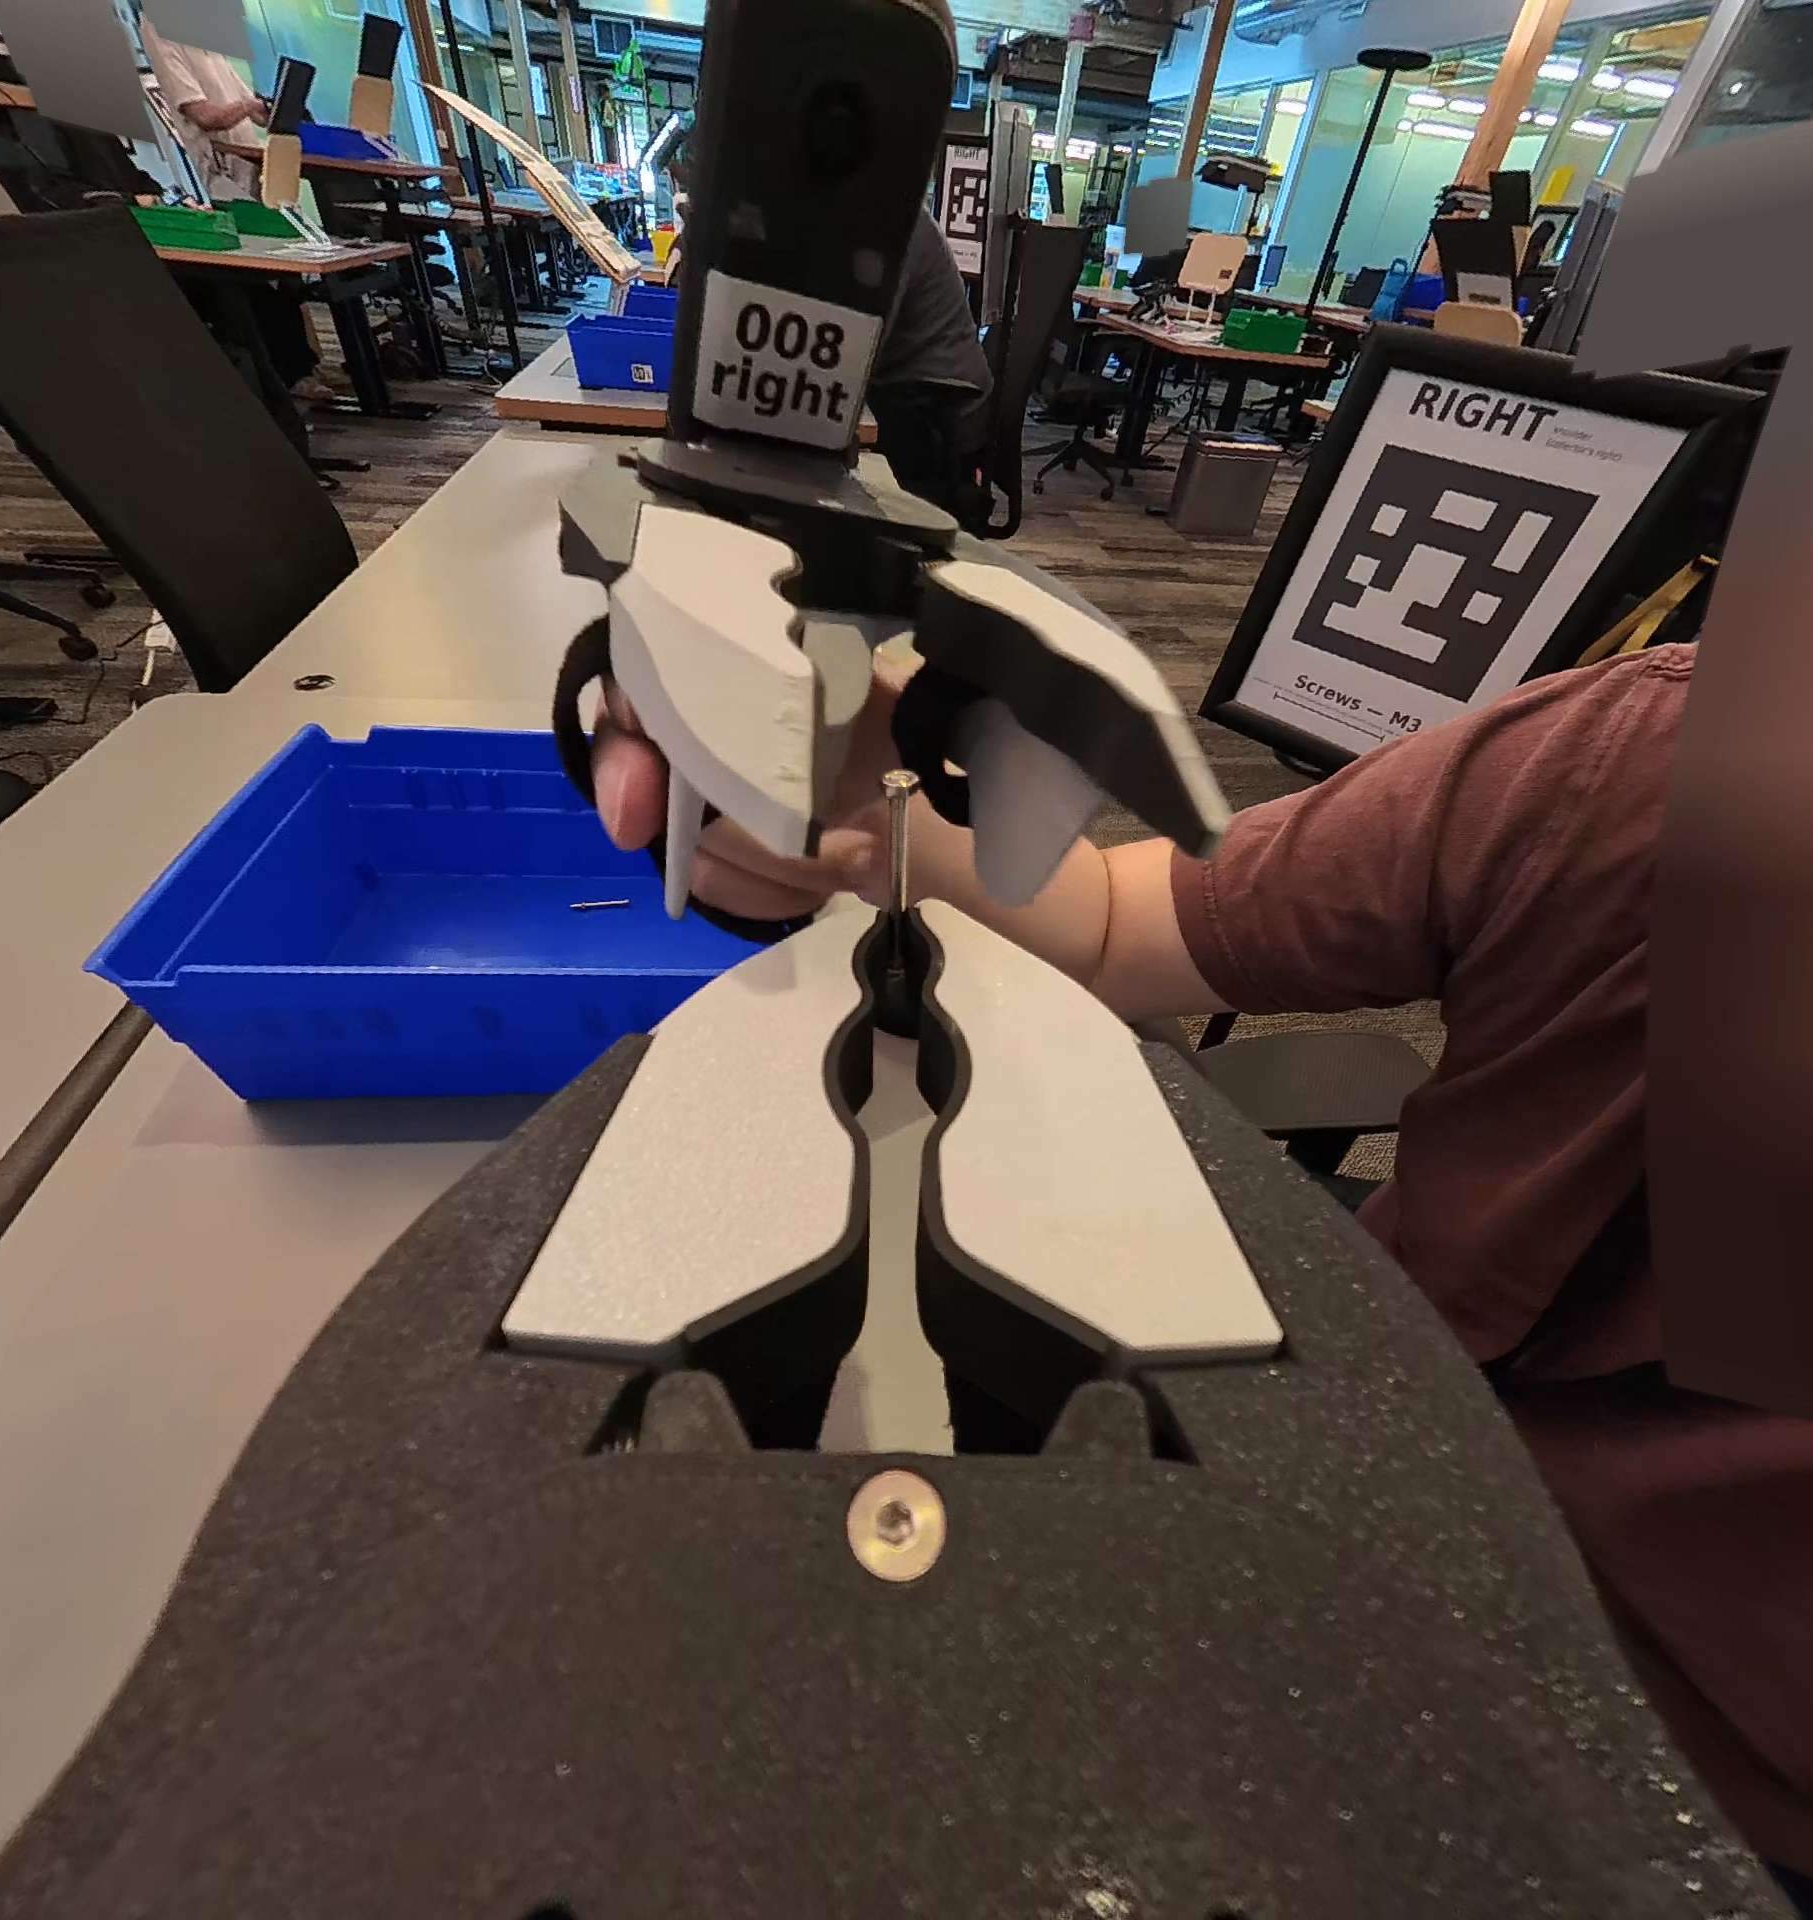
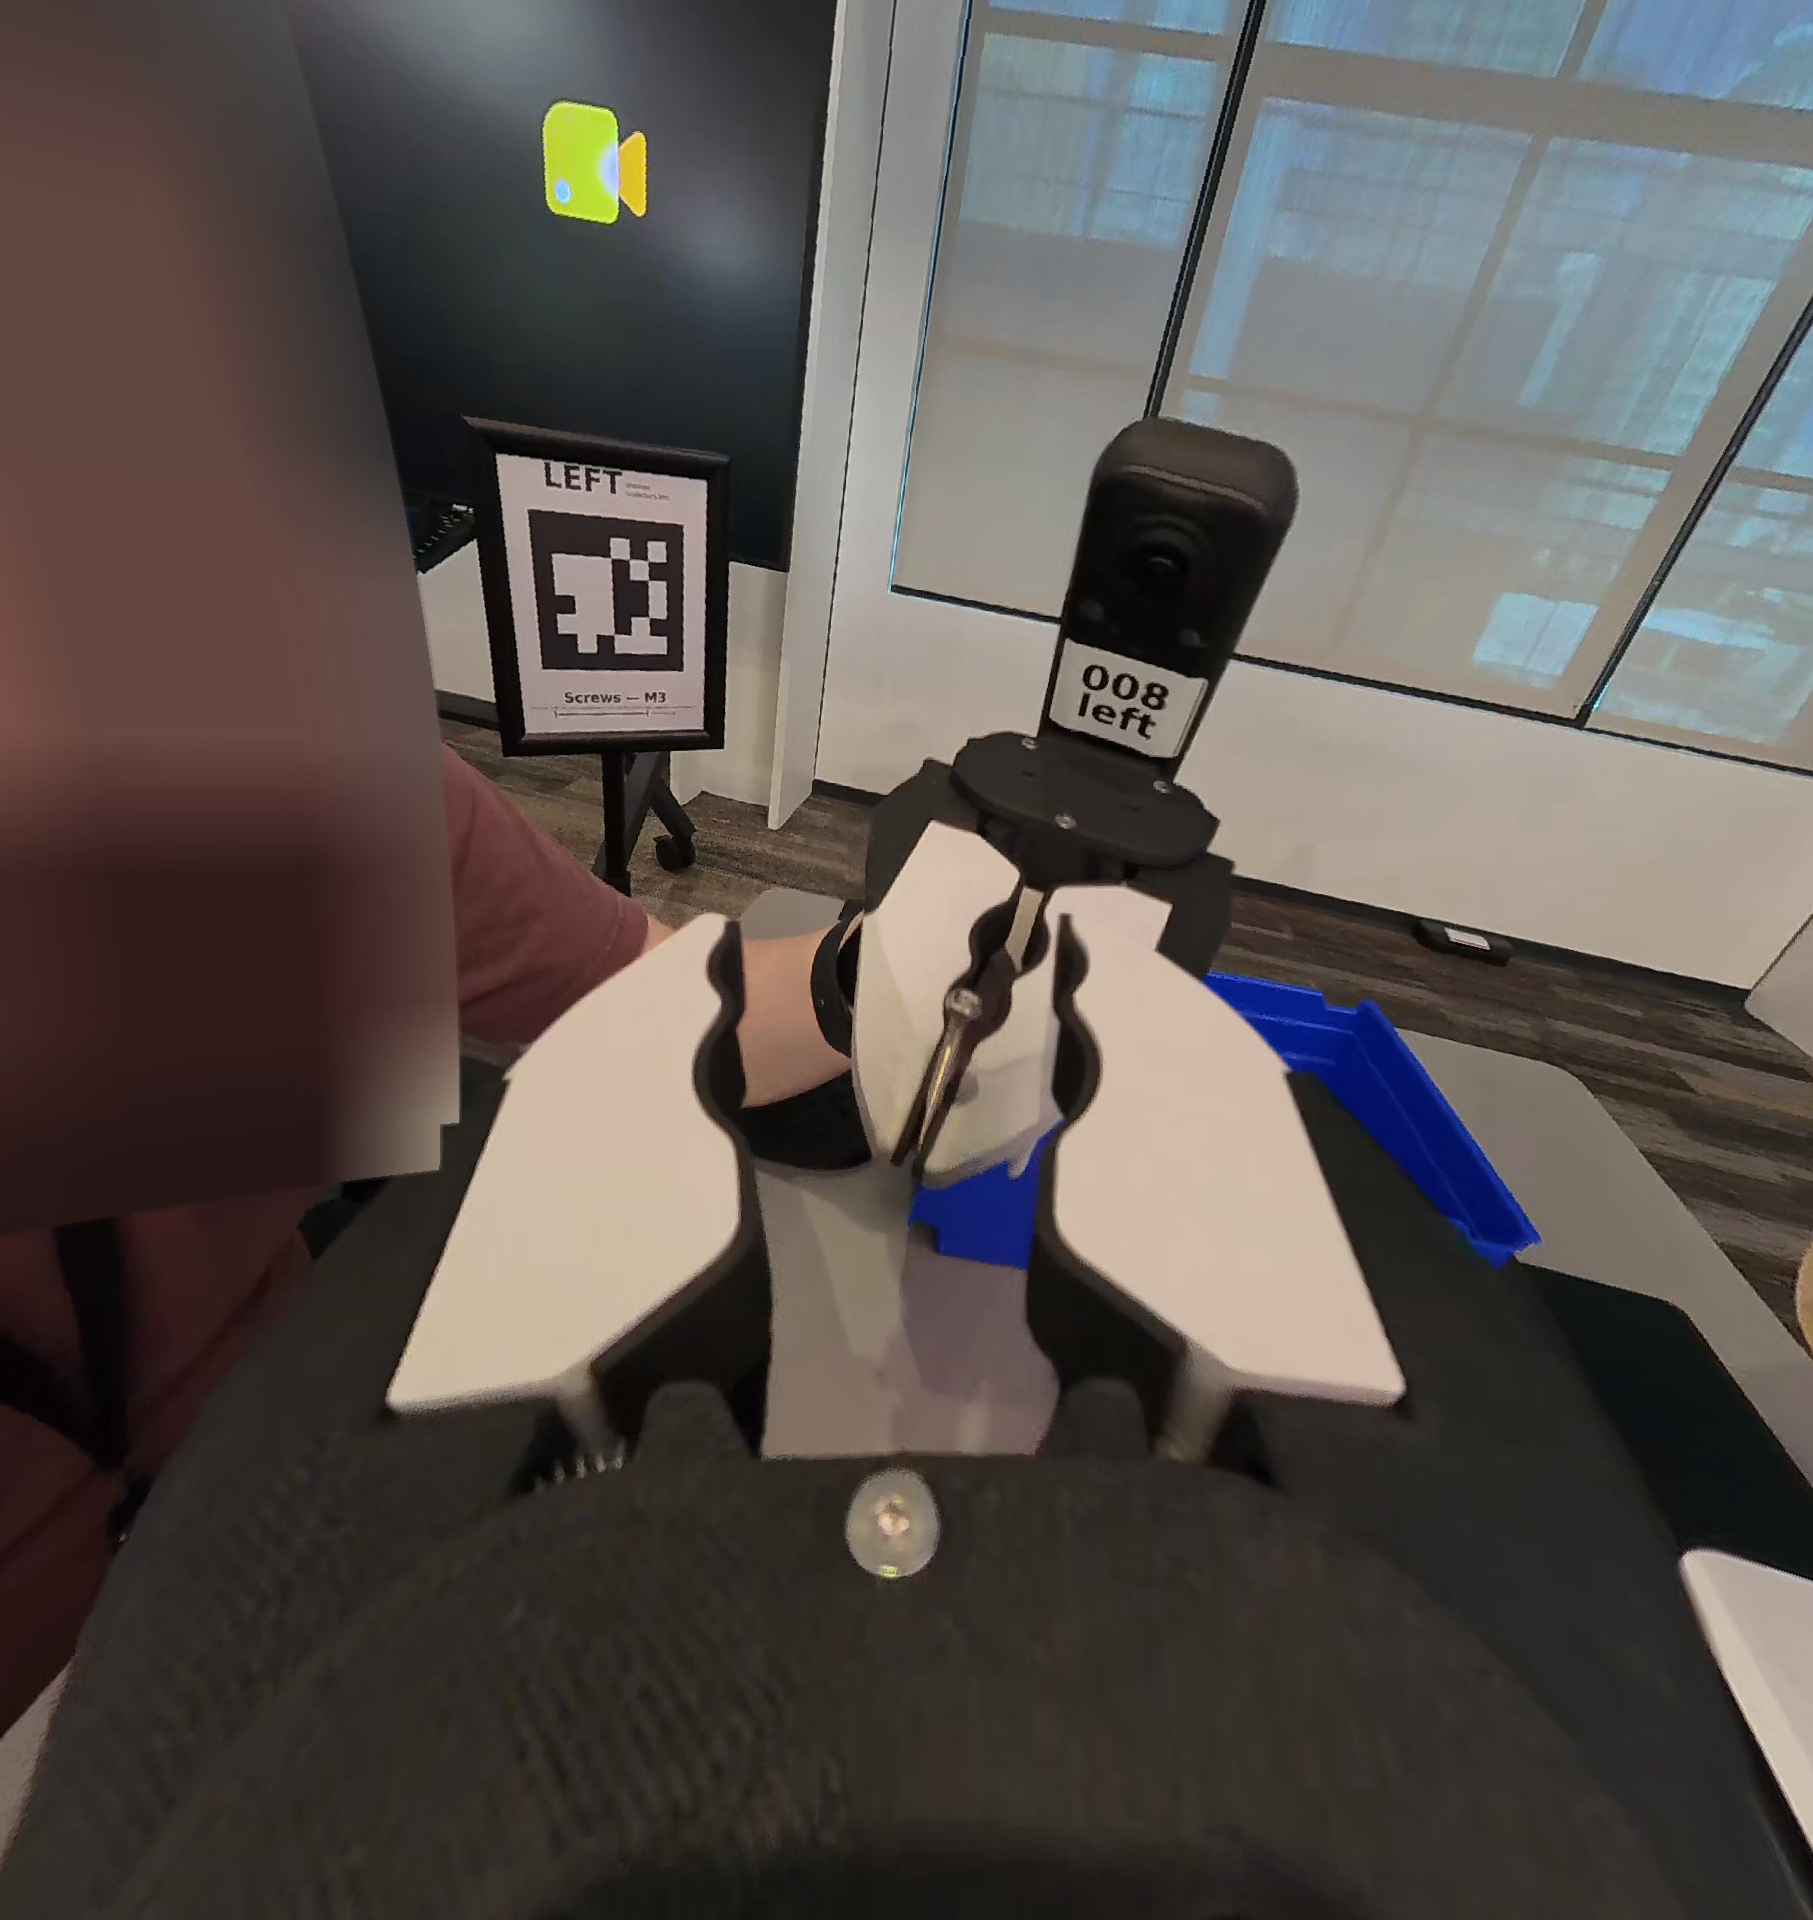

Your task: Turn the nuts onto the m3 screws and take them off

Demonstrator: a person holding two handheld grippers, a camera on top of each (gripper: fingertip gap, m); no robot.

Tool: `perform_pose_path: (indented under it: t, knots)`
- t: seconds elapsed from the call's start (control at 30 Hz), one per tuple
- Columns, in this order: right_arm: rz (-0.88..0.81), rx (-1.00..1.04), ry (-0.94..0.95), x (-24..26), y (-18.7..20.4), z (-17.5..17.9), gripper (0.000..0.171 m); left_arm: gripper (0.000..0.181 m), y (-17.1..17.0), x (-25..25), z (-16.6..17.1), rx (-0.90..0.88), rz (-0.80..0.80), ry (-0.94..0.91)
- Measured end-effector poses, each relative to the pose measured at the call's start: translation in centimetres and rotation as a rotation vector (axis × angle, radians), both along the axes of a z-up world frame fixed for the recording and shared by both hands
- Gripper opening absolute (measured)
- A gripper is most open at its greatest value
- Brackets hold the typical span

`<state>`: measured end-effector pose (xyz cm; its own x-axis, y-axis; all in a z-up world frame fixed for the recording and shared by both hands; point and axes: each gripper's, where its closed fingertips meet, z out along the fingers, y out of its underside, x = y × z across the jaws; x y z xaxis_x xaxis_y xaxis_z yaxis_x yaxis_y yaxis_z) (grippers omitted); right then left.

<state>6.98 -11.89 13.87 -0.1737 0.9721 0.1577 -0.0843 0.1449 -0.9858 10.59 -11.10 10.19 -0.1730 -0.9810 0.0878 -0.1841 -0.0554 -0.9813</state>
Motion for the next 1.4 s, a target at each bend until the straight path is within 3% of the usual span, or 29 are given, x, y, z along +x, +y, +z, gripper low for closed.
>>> perform_pose_path:
  t: [0.33,0.77,1.23,1.4]
  knots:
    - [-0.007,0.024,-0.040,-0.5,-0.4,-0.6,0.070,0.002,1.2,-0.7,1.0,-0.006,0.060,-0.051]
    - [-0.050,-0.009,0.065,0.7,0.4,1.5,0.071,0.002,1.4,-1.2,1.6,-0.018,0.059,-0.084]
    - [-0.086,-0.012,0.086,0.8,0.8,1.9,0.077,0.002,3.2,-2.4,3.4,-0.028,0.150,-0.196]
    - [-0.089,-0.049,0.098,-0.1,0.9,1.8,0.077,0.002,2.6,-1.4,2.6,-0.011,0.130,-0.166]
